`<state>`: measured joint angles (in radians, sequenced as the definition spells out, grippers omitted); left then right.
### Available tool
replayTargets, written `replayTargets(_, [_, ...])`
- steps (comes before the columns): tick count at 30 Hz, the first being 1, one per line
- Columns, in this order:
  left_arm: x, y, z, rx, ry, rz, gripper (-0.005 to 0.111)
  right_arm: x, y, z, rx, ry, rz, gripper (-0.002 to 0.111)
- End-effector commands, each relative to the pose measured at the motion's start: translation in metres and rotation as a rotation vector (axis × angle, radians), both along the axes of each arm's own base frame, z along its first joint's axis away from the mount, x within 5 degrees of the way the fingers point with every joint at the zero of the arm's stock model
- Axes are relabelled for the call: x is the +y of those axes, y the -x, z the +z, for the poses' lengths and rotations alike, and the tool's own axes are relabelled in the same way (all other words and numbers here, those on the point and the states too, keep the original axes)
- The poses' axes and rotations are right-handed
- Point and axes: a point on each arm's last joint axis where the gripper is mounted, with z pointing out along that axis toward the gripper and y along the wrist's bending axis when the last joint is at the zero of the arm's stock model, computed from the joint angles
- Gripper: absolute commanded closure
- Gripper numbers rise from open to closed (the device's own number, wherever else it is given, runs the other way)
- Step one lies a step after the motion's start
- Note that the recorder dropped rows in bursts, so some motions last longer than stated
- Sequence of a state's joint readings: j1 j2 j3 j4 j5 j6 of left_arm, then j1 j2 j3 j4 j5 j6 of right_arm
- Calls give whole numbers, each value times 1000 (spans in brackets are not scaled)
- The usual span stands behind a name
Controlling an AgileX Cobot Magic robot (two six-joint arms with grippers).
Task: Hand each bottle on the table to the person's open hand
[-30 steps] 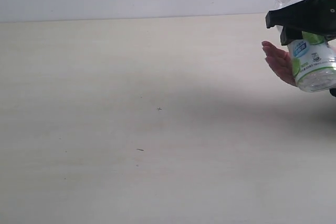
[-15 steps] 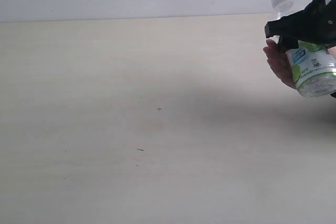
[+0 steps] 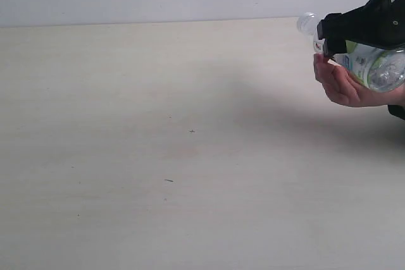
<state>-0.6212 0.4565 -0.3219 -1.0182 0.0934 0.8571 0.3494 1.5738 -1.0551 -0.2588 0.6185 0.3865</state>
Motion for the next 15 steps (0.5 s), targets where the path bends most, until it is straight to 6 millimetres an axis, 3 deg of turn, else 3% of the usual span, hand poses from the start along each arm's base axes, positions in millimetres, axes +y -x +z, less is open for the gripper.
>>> replayTargets(1, [1,0,0,-2,9,8,107,-2,-1,0,-9,6,0,29])
replayTargets(6, [1,0,0,-2,9,8,107,-3,1,-1,19,15,-8,76])
replayTargets(8, [1,0,0,-2,9,8,107,-3,1,-1,17,13,-10,86])
replayTargets(12, [1,0,0,-2,9,8,107,-2,0,5,-26,-18,-10,79])
replayTargets(15, [1,0,0,-2,9,8,107,-1,3,18,-82,-61,-11,63])
